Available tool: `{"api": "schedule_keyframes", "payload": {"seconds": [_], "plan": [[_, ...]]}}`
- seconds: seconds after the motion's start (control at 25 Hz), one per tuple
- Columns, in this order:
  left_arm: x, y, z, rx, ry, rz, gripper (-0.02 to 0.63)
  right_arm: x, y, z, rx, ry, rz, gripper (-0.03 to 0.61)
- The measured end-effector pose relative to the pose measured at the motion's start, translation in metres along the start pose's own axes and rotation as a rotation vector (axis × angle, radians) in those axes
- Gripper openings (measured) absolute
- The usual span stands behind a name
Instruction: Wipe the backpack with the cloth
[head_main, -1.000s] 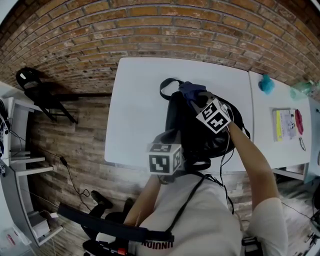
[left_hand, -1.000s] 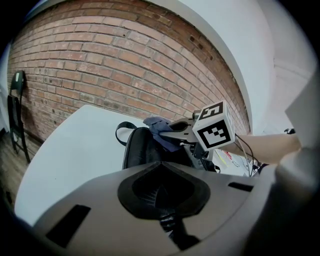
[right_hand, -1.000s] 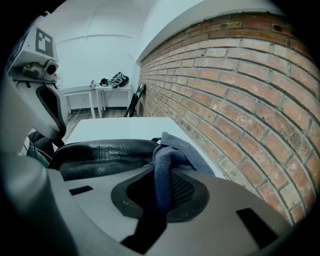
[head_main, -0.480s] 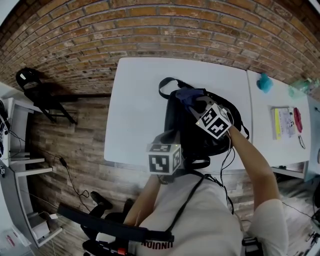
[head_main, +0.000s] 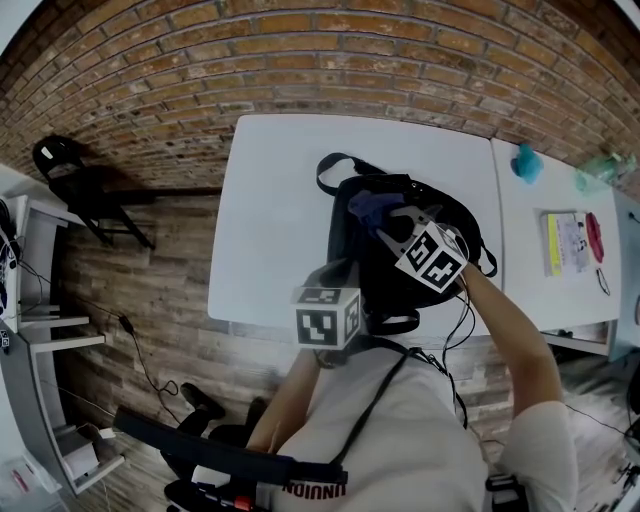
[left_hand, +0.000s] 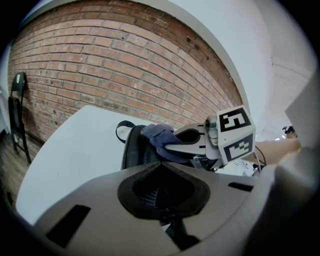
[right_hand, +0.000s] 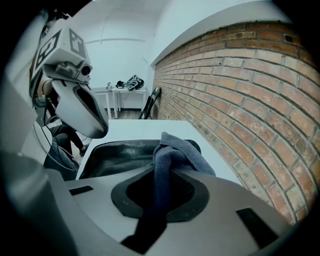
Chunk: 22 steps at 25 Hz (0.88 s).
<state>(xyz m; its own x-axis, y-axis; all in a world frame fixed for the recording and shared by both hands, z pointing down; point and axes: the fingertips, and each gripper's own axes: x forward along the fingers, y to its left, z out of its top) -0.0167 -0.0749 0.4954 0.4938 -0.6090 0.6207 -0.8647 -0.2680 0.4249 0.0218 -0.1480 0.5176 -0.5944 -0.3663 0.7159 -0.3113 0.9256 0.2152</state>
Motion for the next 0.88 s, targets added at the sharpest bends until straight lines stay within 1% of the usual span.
{"api": "schedule_keyframes", "payload": {"seconds": [0.2, 0.56, 0.88], "plan": [[-0.002, -0.001, 0.000, -0.002, -0.009, 0.002, 0.005, -0.008, 0.024, -0.001, -0.015, -0.014, 0.041, 0.038], [-0.009, -0.005, 0.001, 0.004, -0.016, -0.002, 0.005, -0.020, 0.068, -0.004, -0.084, -0.011, 0.118, 0.038], [-0.011, -0.003, -0.001, -0.002, -0.020, 0.003, 0.005, -0.031, 0.091, -0.009, -0.066, -0.018, 0.176, 0.038]]}}
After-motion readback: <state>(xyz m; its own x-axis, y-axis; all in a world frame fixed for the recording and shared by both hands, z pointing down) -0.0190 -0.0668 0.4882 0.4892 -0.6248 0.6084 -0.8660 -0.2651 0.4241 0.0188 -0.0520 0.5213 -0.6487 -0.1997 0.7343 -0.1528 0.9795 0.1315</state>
